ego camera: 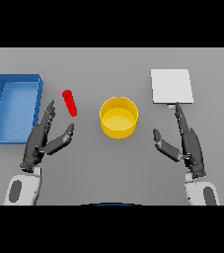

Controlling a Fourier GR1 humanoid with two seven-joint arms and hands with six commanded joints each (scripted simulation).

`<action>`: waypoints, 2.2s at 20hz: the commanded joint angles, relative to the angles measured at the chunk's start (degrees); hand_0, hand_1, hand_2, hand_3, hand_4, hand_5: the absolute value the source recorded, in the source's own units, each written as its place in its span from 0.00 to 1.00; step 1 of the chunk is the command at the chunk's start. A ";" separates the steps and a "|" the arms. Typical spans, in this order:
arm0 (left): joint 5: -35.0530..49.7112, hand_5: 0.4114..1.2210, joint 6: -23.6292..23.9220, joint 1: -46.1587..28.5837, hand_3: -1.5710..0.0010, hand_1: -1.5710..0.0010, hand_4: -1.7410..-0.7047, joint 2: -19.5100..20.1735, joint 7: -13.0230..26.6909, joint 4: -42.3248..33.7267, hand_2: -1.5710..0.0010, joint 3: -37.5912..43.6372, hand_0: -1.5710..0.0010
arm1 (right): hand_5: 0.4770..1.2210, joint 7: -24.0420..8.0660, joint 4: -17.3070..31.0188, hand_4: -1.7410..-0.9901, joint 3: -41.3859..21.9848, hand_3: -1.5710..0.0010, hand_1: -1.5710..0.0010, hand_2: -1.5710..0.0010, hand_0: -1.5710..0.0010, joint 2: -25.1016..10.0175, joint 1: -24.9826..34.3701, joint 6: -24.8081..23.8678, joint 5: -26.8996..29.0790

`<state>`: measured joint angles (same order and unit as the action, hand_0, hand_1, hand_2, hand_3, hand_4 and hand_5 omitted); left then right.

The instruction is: Pick up the red beaker and tilt it to pour out 1 green nut into yellow bowl. Pick up the yellow bowl and place it on the metallic measuring scale.

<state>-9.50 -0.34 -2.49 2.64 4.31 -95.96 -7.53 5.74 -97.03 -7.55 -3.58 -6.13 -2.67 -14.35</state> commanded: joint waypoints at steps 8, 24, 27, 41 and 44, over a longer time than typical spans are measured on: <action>1.08 0.41 -0.16 11.61 1.00 1.00 0.35 -0.36 -1.06 14.82 1.00 3.76 1.00 | 0.27 0.11 -0.95 0.57 0.58 1.00 1.00 1.00 1.00 0.31 -0.18 1.34 2.61; 1.03 0.37 1.02 28.52 1.00 1.00 0.41 -0.70 -6.10 37.79 1.00 9.18 1.00 | 0.28 -1.49 -1.55 0.56 1.30 1.00 1.00 1.00 1.00 0.35 0.45 1.42 3.71; 1.09 0.39 1.07 31.14 1.00 1.00 0.38 -0.58 -8.41 41.72 1.00 10.18 1.00 | 0.27 -1.97 -1.82 0.58 1.04 1.00 1.00 1.00 1.00 0.30 -0.01 1.52 3.48; 0.01 0.88 7.85 33.45 0.09 0.09 0.15 -3.83 -15.07 45.39 0.09 12.08 0.10 | 0.28 -0.80 0.47 0.59 1.06 1.00 1.00 1.00 1.00 0.47 1.37 1.44 3.01; 1.07 0.86 8.12 34.07 0.05 0.05 0.07 -3.39 -14.83 44.24 0.05 11.39 0.05 | 0.26 0.36 0.57 0.62 1.25 1.00 1.00 1.00 1.00 0.02 2.09 1.44 2.87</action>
<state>-8.24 7.69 31.61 -0.73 -10.61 -51.74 3.88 6.23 -96.46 -6.30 -3.56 -4.04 -1.22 -11.48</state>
